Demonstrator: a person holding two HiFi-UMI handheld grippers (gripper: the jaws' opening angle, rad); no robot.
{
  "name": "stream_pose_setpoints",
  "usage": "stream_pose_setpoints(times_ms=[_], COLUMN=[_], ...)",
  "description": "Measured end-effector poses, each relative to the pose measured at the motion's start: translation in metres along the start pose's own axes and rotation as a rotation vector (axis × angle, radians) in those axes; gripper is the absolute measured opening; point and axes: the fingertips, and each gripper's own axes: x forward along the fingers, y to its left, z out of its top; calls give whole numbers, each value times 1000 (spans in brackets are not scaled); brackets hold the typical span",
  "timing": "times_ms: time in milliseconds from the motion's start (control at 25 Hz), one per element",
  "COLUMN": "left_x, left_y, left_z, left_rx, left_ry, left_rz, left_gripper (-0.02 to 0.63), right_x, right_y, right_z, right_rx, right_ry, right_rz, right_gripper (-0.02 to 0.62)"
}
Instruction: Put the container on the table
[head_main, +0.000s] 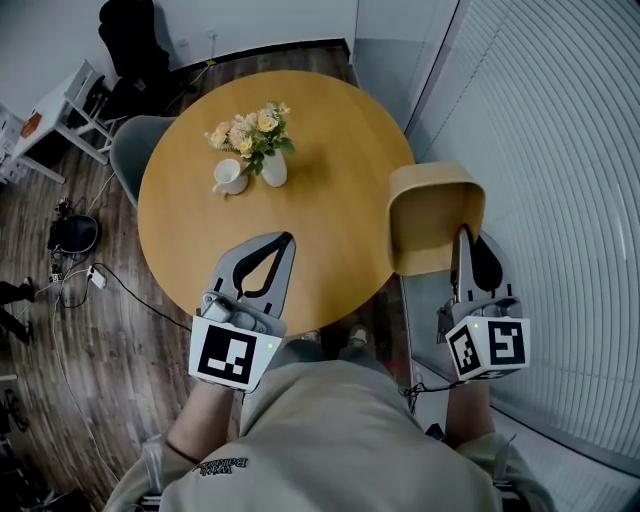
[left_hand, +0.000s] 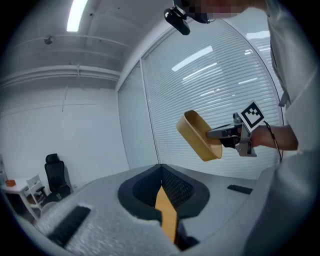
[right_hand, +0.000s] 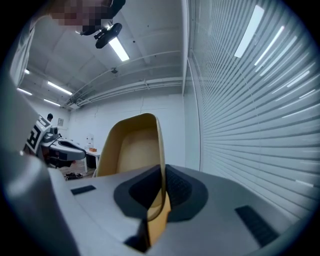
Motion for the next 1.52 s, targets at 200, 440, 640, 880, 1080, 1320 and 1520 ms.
stream_pose_setpoints(times_ms=[200,440,640,880,1080,1320,1520], left_x=[16,45,71,118,159,197,219], left_y=[12,21,34,50,53,56,56], left_z=[5,7,5,-34,-72,-125,-158], left_rx=[9,-7,-4,-40,-63,-105,-123], left_ry=[7,1,-5,51,119,198,249], left_rz=[1,-11,-12,-13,-45,-85,-113], left_gripper=[20,20,20,20,20,20,20], right_x=[16,59,97,156,198,241,263], right_y=[-10,-15,-28,-38,-47,-52,-56], right_z=[12,17,14,-40,-86,-150,-206], right_rx=[-24,-76,-113,-92,2,39,-15], right_ry=[-13,7,38,155,224,327,436], right_rz=[9,71,73,80,89,82,59], right_gripper=[32,32,32,32,32,32,32])
